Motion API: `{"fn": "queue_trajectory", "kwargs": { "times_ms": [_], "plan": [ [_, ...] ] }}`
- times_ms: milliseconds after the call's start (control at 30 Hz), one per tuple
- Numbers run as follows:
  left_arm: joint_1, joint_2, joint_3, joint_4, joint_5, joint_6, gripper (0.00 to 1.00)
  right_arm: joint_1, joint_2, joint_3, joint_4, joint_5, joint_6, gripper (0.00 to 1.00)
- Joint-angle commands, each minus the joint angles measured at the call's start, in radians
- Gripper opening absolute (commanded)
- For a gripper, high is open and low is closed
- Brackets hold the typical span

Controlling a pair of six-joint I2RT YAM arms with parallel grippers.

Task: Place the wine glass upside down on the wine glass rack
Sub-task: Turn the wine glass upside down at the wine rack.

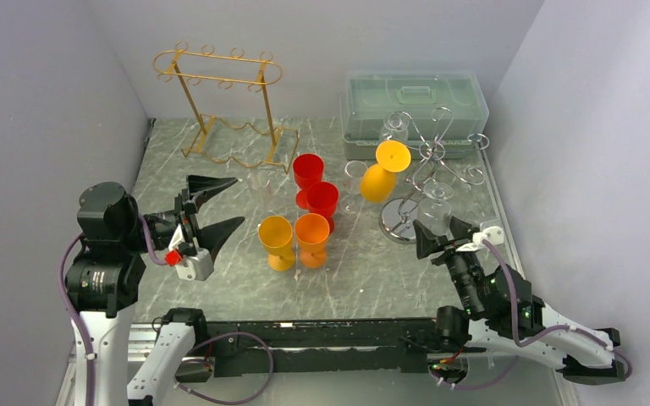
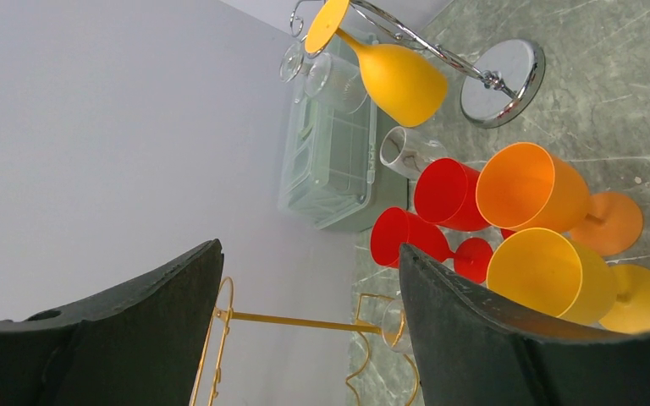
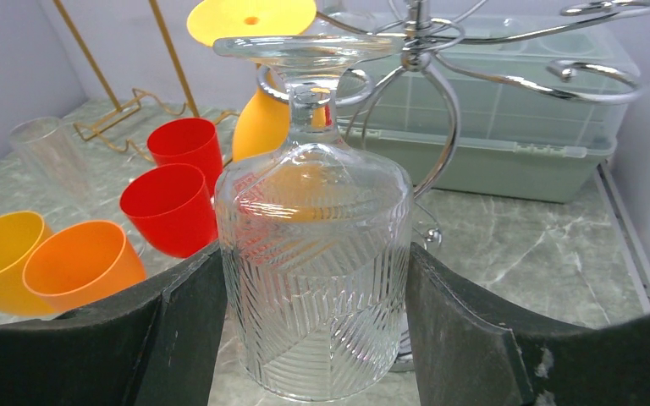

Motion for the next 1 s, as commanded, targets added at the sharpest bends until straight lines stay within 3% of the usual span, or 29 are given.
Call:
{"fn": "queue_trajectory", "kwargs": {
  "times_ms": [0, 233, 467, 967],
  "plan": [
    [0.000, 0.000, -0.004, 0.010, -0.001, 0.013, 0.81, 0.000, -0.022, 0.036, 0.100, 0.050, -0.063, 0.16],
    [0.000, 0.005, -0.011, 0.013, 0.000, 0.020, 0.80, 0.001, 0.042, 0.017, 0.177, 0.096, -0.158, 0.16],
    [0.000, 0.005, -0.024, 0.008, -0.007, 0.034, 0.80, 0.000, 0.096, -0.002, 0.355, 0.121, -0.279, 0.15],
    [0.000, 0.001, -0.025, 0.012, 0.006, 0.021, 0.80, -0.037, 0.121, -0.082, 0.400, 0.218, -0.265, 0.13]
  ]
}}
